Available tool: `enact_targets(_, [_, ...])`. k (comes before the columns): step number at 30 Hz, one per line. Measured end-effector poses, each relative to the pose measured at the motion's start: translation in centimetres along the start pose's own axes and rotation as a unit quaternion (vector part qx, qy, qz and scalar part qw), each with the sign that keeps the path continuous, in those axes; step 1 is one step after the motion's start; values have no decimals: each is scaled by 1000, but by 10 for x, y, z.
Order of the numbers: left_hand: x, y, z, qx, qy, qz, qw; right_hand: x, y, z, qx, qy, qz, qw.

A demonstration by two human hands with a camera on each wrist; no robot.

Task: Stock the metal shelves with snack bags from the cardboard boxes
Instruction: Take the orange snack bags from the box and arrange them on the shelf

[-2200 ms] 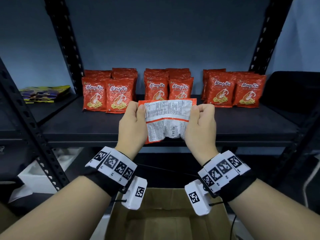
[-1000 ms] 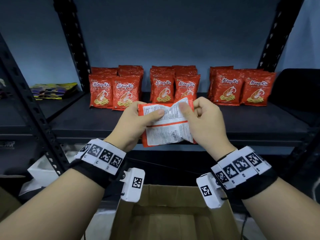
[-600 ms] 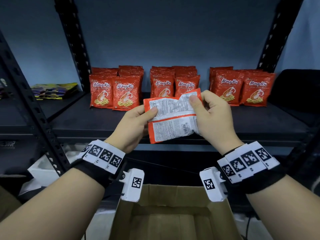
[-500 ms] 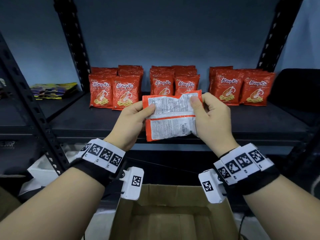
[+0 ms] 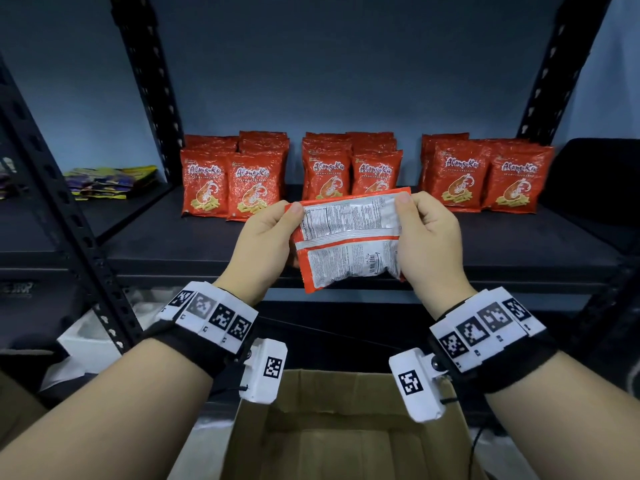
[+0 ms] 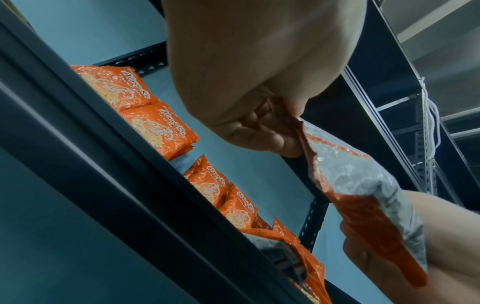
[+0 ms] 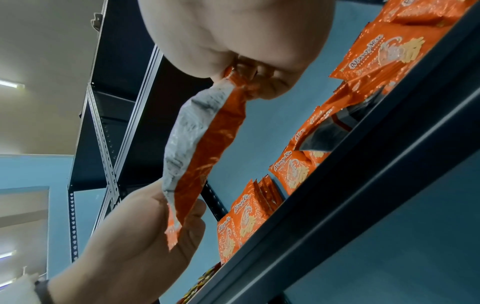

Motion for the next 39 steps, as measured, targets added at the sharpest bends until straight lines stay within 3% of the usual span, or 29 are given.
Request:
enact_targets(4, [-2,0,-1,-18,26,9,999,1,2,-2,-7,-2,-5,1000])
enact_targets(8, [3,4,-9,-22,40,49,998,7,4,3,39,-72,-1,997])
enact_targets(11, [3,4,-10,-32,48,33,998,6,5,1,43,-87,6,995])
enact_targets(17, [3,3,-18,43,-69,5,997,6,5,3,-18,-44,16,999])
enact_targets(20, [4,9,-24,57,-98,-8,994,6,-2,10,76,-111,86,987])
enact_targets(23, [1,10,-30,66,-120,6,991,-1,-16,14,175,-170,187,951])
enact_targets(26, [-2,7,-37,73,-124,34,989,-13,-25,14,205,-156,184,949])
enact_targets(28, [0,7,-38,52,-69,45,995,-17,-27,12,188,-114,176,959])
enact_targets(31, [13,10,-33,-18,35,23,999,-18,-24,9,71,-69,232,968])
enact_targets(34, [21,9,-26,-5,44,76,996,-16,-21,10,-23,-27,315,949])
enact_targets(36, [19,5,-26,6,27,134,991,-15,-20,10,-54,-9,331,942])
enact_targets(39, [17,5,-25,-4,26,136,990,-16,-20,7,-114,49,320,939])
Point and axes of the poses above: each hand's wrist, its own y-axis towards the middle knuckle, its own x-axis out of the back of the hand, z = x × y, the point moved 2 cm from there along y, towards the middle knuckle, and after that the axes turned 11 degrees about -x, right-handed, at the moved point
